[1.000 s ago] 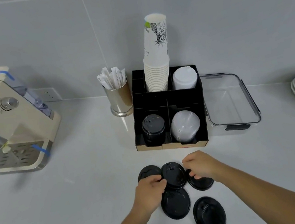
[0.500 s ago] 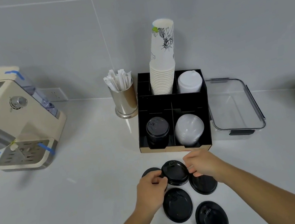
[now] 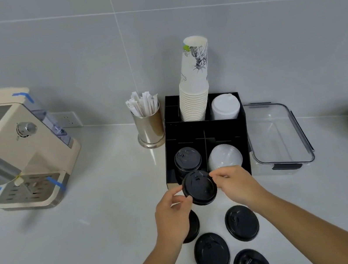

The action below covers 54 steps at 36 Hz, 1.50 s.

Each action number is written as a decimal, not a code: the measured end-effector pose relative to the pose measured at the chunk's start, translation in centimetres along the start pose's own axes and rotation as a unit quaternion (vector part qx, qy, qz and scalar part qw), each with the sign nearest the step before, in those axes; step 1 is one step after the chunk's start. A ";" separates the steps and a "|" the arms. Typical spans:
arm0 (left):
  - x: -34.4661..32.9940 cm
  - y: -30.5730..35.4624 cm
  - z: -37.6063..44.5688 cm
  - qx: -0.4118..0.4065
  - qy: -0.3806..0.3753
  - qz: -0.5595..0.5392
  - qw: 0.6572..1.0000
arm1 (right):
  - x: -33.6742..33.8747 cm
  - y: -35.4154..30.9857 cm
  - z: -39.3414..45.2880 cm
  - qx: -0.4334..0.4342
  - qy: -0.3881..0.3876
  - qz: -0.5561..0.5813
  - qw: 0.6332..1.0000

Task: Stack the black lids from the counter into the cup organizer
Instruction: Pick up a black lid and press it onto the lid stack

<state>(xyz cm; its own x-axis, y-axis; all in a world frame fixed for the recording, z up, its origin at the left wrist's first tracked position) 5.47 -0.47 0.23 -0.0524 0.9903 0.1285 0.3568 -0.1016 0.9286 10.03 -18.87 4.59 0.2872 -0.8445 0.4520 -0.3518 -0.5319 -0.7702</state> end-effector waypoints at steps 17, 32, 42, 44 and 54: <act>-0.7 2.7 4.6 -0.015 0.020 -0.036 0.999 | 1.2 -3.9 4.2 0.034 0.022 -0.061 0.997; -1.5 2.3 7.6 0.017 0.018 -0.046 0.999 | 0.3 -4.5 8.1 0.064 -0.023 -0.161 0.985; -1.9 1.7 8.5 -0.036 0.047 -0.004 0.998 | -0.1 -4.7 10.3 0.071 -0.021 -0.170 0.983; -2.1 1.6 8.5 -0.042 0.048 -0.009 0.998 | -0.2 -4.5 10.8 0.069 -0.019 -0.172 0.982; -1.9 1.5 9.1 -0.077 0.027 0.030 0.996 | -0.8 -3.6 12.1 0.067 -0.028 -0.173 0.982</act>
<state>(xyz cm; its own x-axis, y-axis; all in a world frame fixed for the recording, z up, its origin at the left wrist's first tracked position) 14.64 -1.61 -1.79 -0.0858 0.9759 0.2005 0.2131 -0.1786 0.9606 21.85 -15.54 1.58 0.4180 -0.6085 0.6745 -0.1047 -0.7698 -0.6296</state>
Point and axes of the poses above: each hand's wrist, its own z-axis towards the middle knuckle, its own x-axis out of the back of the hand, y = z × x, the point moved 3 cm from there along z, towards the middle knuckle, and after that the axes turned 6 degrees about -y, right-handed, at the moved point
